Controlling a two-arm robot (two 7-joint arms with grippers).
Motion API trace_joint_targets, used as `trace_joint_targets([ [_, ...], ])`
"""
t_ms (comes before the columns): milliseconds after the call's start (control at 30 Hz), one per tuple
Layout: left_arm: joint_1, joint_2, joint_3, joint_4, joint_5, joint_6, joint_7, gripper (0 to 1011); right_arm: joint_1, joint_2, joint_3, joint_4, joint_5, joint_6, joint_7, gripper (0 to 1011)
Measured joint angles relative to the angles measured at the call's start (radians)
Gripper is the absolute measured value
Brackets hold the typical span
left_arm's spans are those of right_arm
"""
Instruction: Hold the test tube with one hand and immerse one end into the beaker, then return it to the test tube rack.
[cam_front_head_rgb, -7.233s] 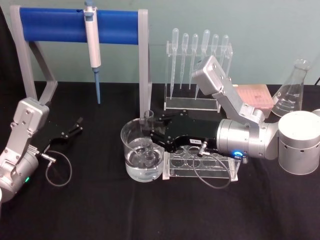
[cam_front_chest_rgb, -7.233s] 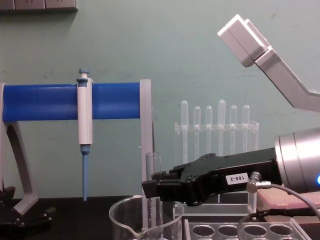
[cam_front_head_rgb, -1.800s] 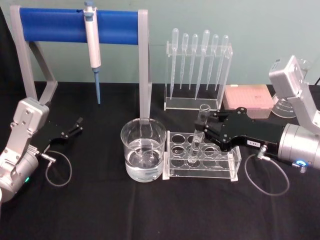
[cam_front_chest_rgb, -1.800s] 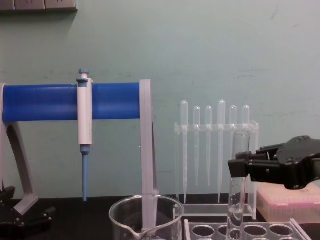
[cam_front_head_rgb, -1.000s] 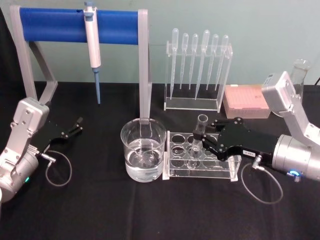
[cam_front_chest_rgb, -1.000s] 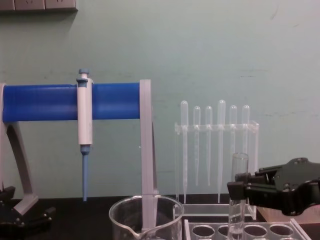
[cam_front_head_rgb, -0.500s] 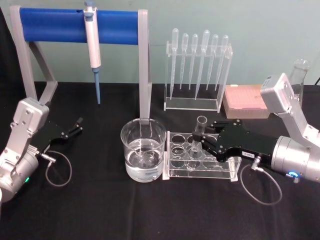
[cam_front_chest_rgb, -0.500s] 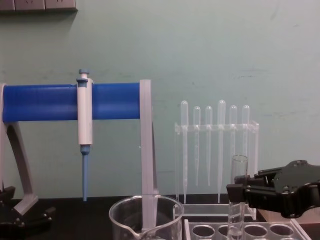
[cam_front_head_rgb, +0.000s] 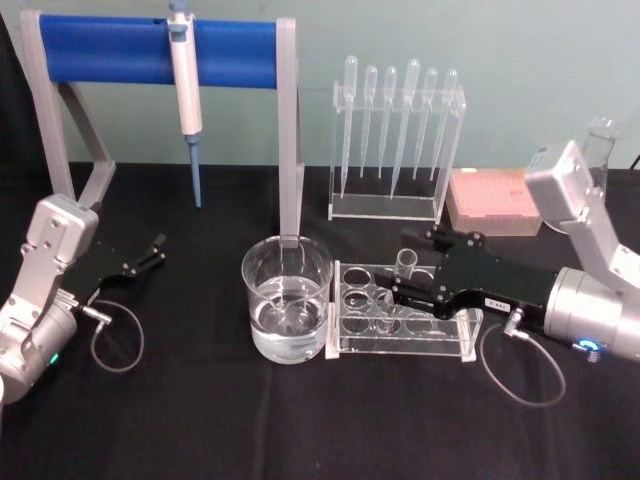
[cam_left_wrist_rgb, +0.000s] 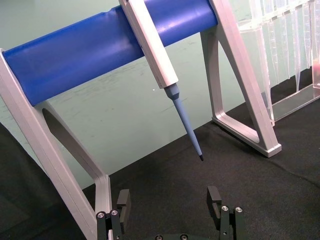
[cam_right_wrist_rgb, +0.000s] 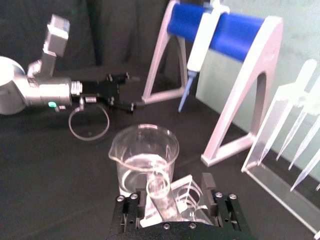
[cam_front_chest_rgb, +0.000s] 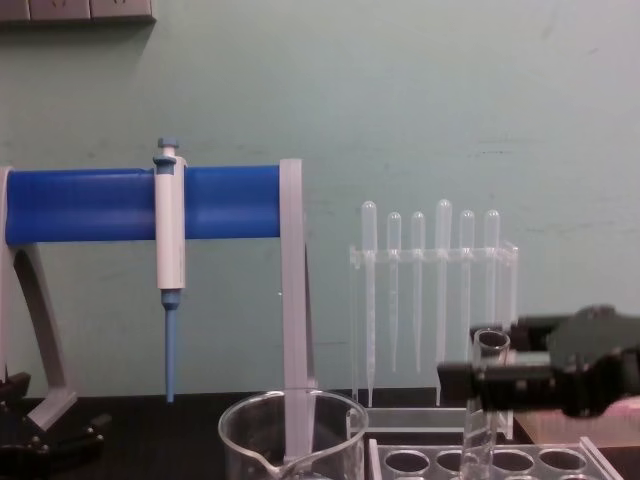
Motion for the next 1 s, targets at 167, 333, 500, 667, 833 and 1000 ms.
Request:
trace_joint_targets([
  [167, 0.0, 0.0, 0.0, 0.0, 0.0, 0.0, 0.0, 1000, -0.027, 0.006, 0.042, -0.049, 0.029, -0.025, -0.002, 814],
  [333, 0.0, 0.0, 0.0, 0.0, 0.0, 0.0, 0.0, 1000, -0.062, 0.008, 0.091, -0.097, 0.066, -0.046, -0.032, 934],
  [500, 0.0, 0.0, 0.0, 0.0, 0.0, 0.0, 0.0, 1000, -0.102, -0.008, 0.137, -0.12, 0.081, -0.055, -0.102, 1002],
  [667, 0.0, 0.0, 0.0, 0.0, 0.0, 0.0, 0.0, 1000, -0.153, -0.052, 0.193, -0.123, 0.068, -0.072, -0.219, 1002],
  [833, 0.0, 0.0, 0.0, 0.0, 0.0, 0.0, 0.0, 1000, -0.195, -0.112, 0.232, -0.106, 0.005, -0.092, -0.365, 1002],
  [1000, 0.0, 0.0, 0.0, 0.0, 0.0, 0.0, 0.0, 1000, -0.214, -0.167, 0.242, -0.054, -0.077, -0.1, -0.487, 1002],
])
